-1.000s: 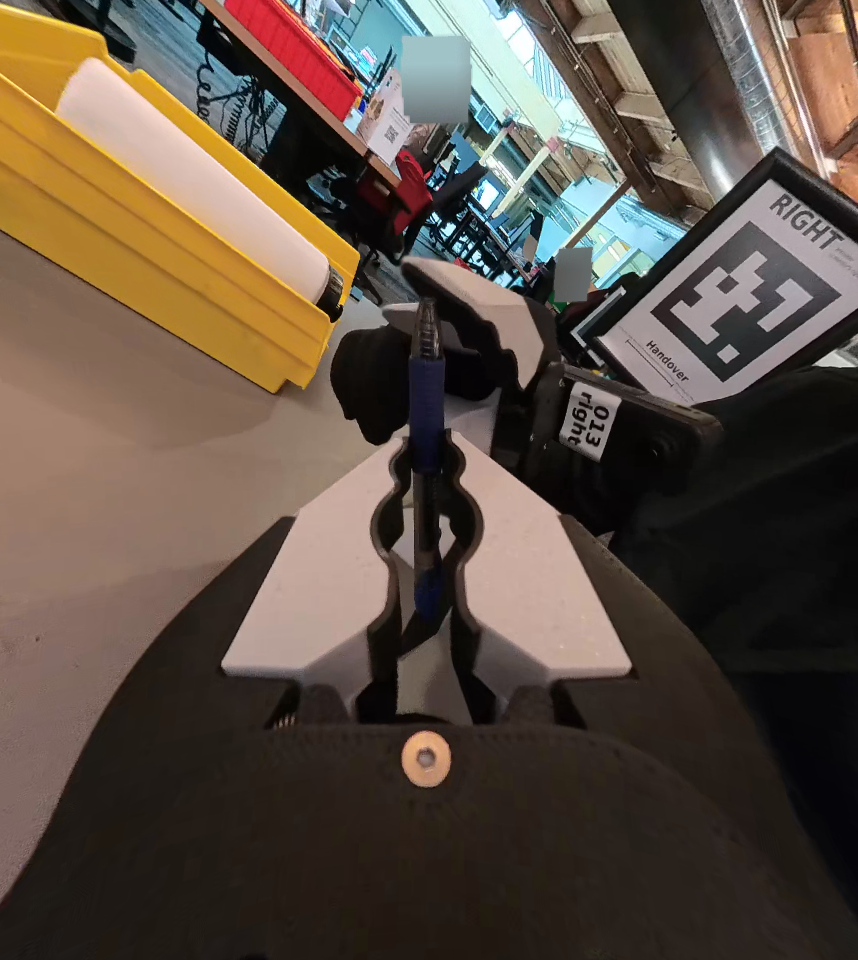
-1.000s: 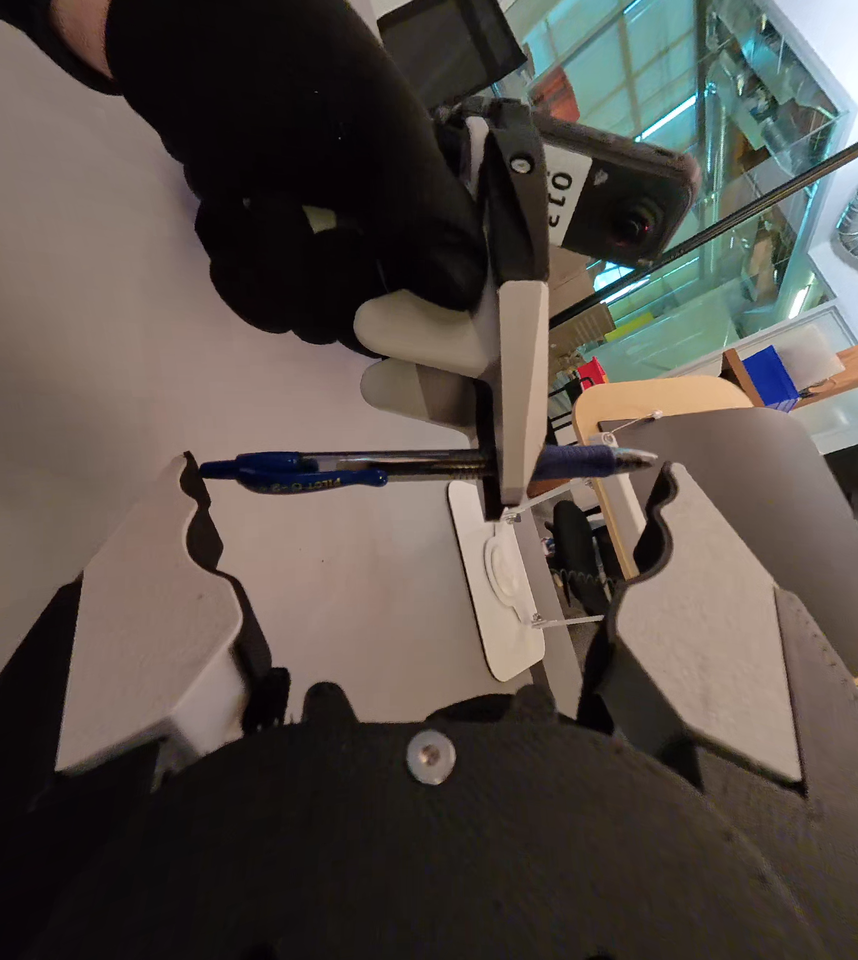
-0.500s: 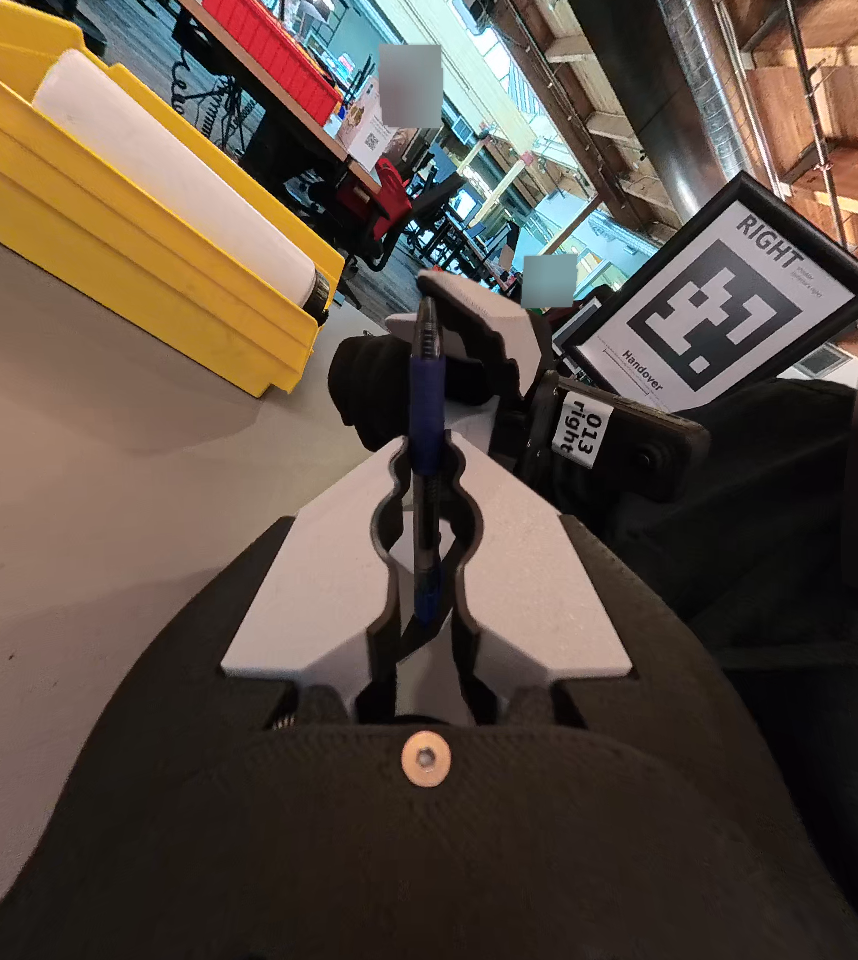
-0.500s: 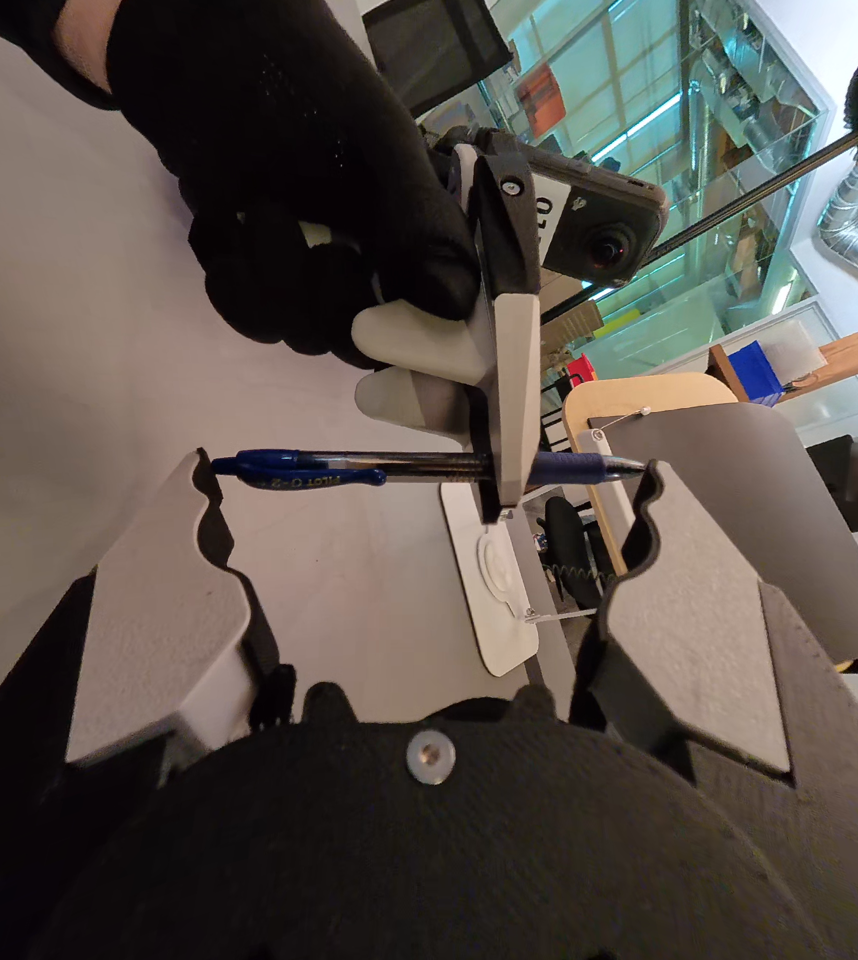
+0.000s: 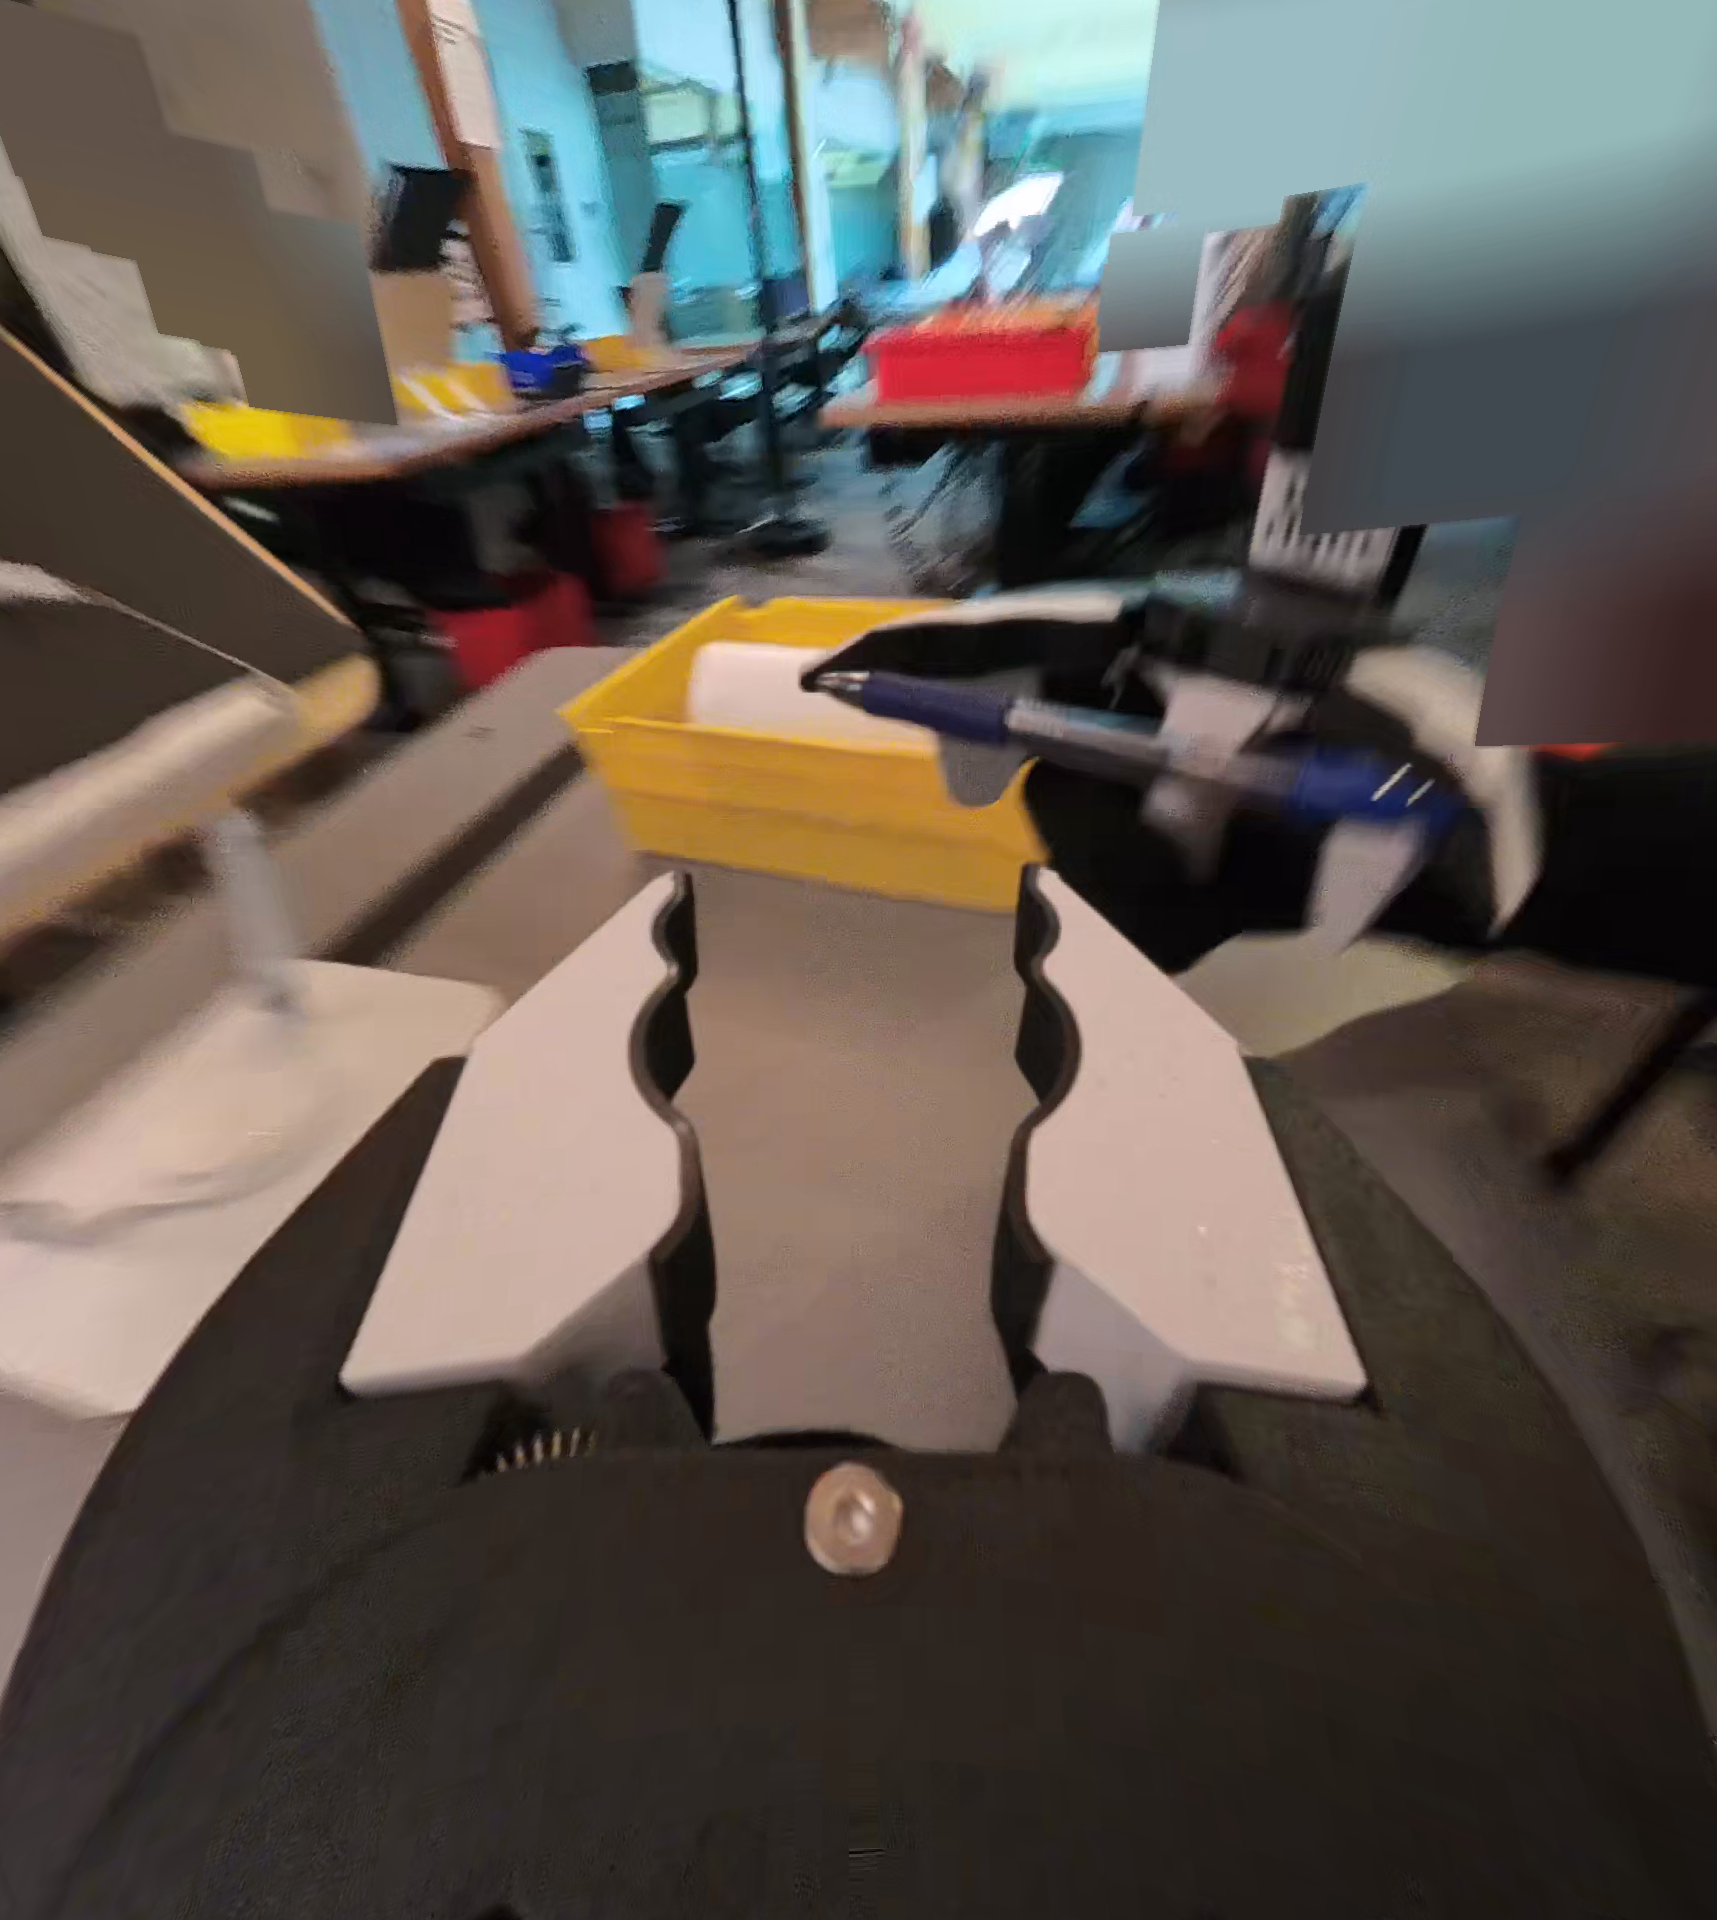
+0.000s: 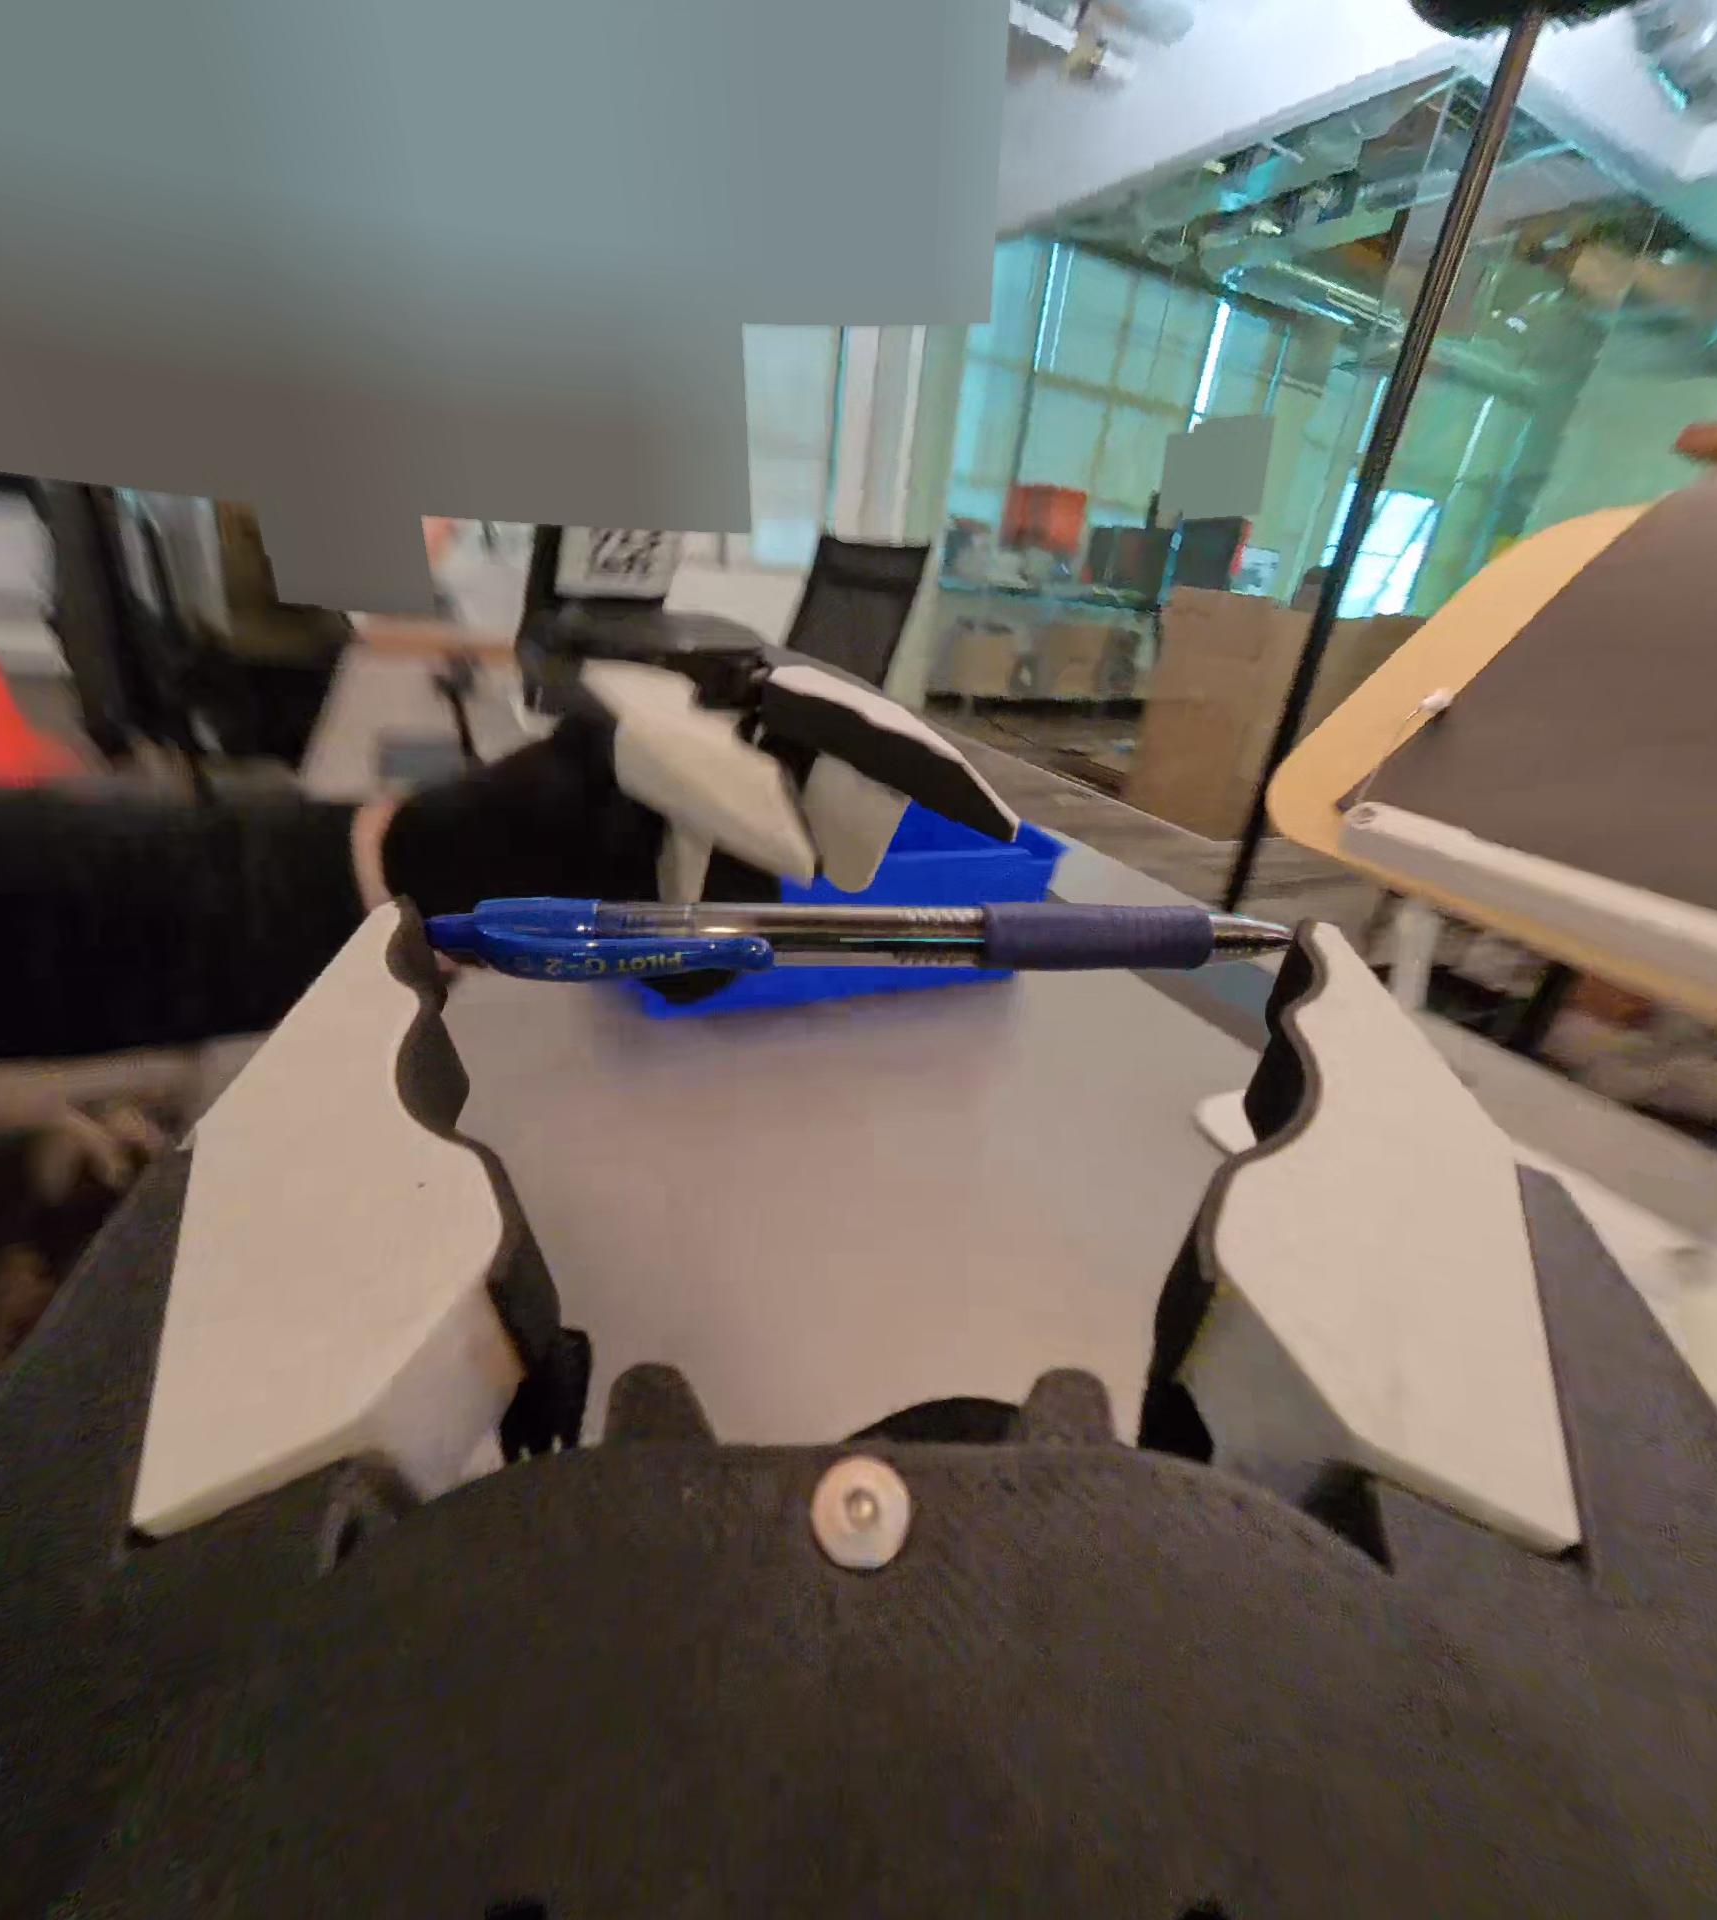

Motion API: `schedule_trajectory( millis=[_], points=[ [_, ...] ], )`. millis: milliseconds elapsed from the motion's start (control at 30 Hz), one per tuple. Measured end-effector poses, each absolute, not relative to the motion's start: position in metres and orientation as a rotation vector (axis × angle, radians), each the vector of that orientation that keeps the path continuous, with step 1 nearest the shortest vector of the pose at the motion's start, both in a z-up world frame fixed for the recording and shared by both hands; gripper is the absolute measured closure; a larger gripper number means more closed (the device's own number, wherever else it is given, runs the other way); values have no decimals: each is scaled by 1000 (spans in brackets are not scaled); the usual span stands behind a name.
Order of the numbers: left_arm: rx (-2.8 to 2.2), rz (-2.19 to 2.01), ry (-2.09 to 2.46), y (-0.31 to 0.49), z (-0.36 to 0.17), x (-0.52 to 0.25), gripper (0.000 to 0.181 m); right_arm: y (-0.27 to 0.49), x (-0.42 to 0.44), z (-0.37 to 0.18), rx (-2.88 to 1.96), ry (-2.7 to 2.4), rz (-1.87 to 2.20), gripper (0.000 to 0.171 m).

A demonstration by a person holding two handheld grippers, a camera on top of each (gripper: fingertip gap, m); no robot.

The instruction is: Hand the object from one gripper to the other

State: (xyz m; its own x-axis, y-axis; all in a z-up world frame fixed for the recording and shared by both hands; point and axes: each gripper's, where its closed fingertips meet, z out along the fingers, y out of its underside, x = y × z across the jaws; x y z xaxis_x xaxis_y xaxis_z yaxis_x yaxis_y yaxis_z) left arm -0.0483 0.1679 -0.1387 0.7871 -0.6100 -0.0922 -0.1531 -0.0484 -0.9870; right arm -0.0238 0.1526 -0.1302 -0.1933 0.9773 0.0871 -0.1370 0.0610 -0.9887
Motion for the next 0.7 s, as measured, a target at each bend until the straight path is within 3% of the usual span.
schedule_trajectory(
  millis=[133, 300, 433, 567, 700],
  points=[
    [-1501, 314, 872, 176, -142, -49, 103, 163, -16, -119, -1077, -1053, 1767, 20],
    [-1293, 569, 982, 177, -140, -14, 107, 156, -20, -125, -1144, -855, 2109, 20],
    [-1209, 675, 1057, 175, -146, 2, 129, 131, -26, -133, -1152, -839, 2238, 21],
    [-1185, 681, 1124, 169, -153, 11, 169, 124, -24, -134, -1129, -795, 2322, 21],
    [-1204, 688, 1120, 171, -154, 9, 173, 125, -24, -135, -1132, -780, 2330, 20]
  ],
)
